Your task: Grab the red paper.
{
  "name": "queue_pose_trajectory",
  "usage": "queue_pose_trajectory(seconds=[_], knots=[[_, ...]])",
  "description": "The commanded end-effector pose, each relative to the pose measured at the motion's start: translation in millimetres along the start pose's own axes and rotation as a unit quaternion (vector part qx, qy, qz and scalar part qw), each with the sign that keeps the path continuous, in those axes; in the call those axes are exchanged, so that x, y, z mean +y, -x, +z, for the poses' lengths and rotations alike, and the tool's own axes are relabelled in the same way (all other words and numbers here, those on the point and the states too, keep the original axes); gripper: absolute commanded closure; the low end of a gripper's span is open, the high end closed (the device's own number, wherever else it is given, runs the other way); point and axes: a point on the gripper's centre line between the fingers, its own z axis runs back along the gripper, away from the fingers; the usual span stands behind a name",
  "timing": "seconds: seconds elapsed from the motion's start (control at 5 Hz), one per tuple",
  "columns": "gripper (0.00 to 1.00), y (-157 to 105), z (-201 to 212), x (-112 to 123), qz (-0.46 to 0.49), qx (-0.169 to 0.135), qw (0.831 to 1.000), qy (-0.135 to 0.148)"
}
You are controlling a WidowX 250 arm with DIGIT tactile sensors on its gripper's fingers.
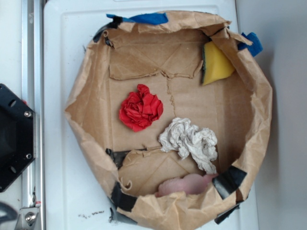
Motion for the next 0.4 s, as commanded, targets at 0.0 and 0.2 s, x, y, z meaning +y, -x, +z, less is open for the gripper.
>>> queue_pose_trajectory(seconds=[0.0,0.2], knots=[[0.0,0.0,0.0,0.0,0.0,0.0,1.0,0.0],[0.0,-23.8,-3.8,-4.3,-0.022,-0.032,0.999,0.002]])
